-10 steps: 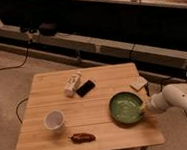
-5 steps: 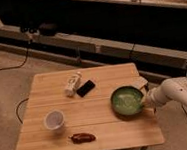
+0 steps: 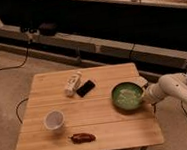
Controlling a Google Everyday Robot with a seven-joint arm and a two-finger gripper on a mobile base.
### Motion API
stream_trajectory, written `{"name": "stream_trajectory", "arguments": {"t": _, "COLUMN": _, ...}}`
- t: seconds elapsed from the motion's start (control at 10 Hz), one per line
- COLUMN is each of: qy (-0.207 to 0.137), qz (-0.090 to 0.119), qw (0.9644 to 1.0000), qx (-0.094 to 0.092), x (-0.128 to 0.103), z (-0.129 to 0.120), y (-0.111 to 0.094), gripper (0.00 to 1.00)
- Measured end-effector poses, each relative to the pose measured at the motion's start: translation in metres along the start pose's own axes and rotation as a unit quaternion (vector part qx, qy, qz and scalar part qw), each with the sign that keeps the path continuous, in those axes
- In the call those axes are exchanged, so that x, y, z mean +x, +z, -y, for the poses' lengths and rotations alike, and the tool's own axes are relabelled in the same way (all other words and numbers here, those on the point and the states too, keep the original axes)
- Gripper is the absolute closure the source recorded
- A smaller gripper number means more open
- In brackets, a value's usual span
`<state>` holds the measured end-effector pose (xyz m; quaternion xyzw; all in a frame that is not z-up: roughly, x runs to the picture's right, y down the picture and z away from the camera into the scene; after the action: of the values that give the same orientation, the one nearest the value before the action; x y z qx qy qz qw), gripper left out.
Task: Drag the ceramic bowl in a circle
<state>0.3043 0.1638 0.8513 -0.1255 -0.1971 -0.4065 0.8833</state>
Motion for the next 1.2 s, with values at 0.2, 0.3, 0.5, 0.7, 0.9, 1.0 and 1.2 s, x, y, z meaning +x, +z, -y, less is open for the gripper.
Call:
{"name": "stream_trajectory", "arguments": {"t": 0.2, "qy": 0.000, "qz": -0.007, "qw": 1.0000, "qx": 0.002, "x": 0.007, "z": 0.011, "y": 0.002, "gripper": 0.89}}
{"name": "stream_trajectory", "arguments": {"t": 0.3, "qy": 0.000, "qz": -0.010, "qw": 0.9999, "qx": 0.001, "x": 0.010, "z": 0.015, "y": 0.004, "gripper": 0.89}}
{"name": "stream_trajectory", "arguments": {"t": 0.5, "qy": -0.002, "qz": -0.016, "qw": 0.9999, "qx": 0.000, "x": 0.015, "z": 0.024, "y": 0.008, "gripper": 0.89}}
{"name": "stream_trajectory", "arguments": {"t": 0.7, "qy": -0.008, "qz": -0.023, "qw": 0.9997, "qx": -0.006, "x": 0.024, "z": 0.039, "y": 0.015, "gripper": 0.89}}
{"name": "stream_trajectory", "arguments": {"t": 0.9, "qy": -0.014, "qz": -0.023, "qw": 0.9996, "qx": -0.010, "x": 0.026, "z": 0.051, "y": 0.022, "gripper": 0.89}}
{"name": "stream_trajectory", "arguments": {"t": 1.0, "qy": -0.019, "qz": -0.022, "qw": 0.9995, "qx": -0.012, "x": 0.024, "z": 0.059, "y": 0.026, "gripper": 0.89}}
{"name": "stream_trajectory", "arguments": {"t": 1.2, "qy": -0.032, "qz": -0.019, "qw": 0.9992, "qx": -0.016, "x": 0.020, "z": 0.079, "y": 0.035, "gripper": 0.89}}
